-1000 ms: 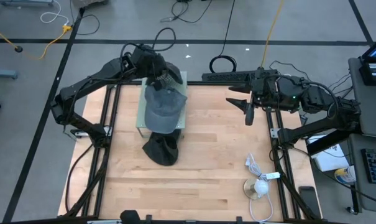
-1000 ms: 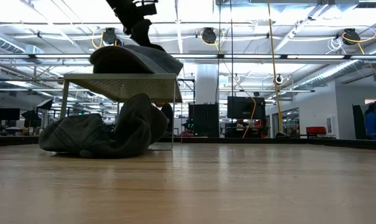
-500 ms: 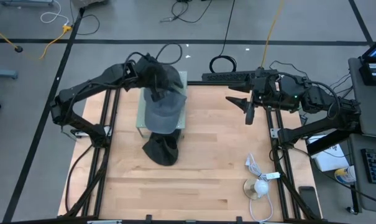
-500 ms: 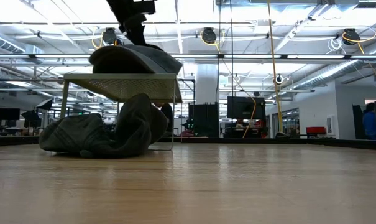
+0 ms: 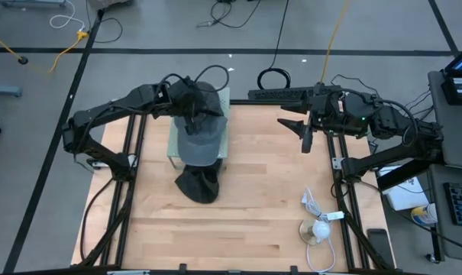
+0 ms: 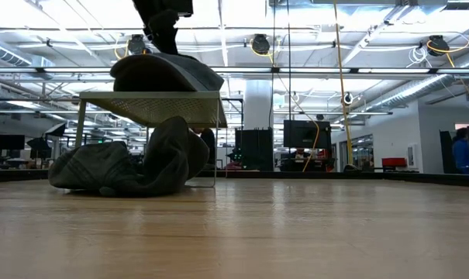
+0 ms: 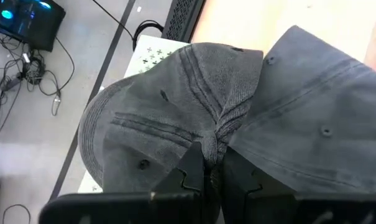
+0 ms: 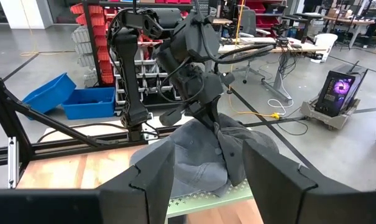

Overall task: Pick & Place hat
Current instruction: Put the bottom black cap on the shelf, then stack the black cap on the black cap on the shelf

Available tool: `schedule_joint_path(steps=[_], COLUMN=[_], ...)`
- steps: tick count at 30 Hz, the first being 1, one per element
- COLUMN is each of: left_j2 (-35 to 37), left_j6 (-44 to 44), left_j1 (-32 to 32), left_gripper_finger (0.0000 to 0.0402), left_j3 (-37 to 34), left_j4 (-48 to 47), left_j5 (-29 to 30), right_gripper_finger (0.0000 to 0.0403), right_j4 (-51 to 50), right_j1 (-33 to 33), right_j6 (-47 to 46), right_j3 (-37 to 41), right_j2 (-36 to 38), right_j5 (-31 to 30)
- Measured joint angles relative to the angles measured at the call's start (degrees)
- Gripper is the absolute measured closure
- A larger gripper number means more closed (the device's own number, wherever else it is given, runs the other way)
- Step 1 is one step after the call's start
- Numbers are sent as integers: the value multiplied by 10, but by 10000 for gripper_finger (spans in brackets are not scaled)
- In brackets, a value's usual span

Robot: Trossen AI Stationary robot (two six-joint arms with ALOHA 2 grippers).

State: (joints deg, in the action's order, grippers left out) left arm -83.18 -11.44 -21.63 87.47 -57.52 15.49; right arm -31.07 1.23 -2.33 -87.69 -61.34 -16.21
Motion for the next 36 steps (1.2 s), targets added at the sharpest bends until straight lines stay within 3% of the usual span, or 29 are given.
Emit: schedule_joint_path(steps=[14, 24, 29, 36], left_j2=[-1, -1, -1, -1], left_j6=[34, 20, 31, 23], left_j1=[24, 30, 31, 31], left_gripper_finger=[381, 256, 201, 148], left_j3=[-129, -128, -93, -30], left_j4=[98, 101, 92, 19], left_j5=[21, 27, 22, -58], right_gripper_finger=[222, 222, 222, 222], right_j4=[0, 0, -5, -6], right_j1=[0, 0, 0, 0], right_j6=[0, 0, 0, 0], right_j3=[0, 0, 0, 0], right_j2=[-1, -1, -1, -1], right_j5=[1, 2, 1, 1])
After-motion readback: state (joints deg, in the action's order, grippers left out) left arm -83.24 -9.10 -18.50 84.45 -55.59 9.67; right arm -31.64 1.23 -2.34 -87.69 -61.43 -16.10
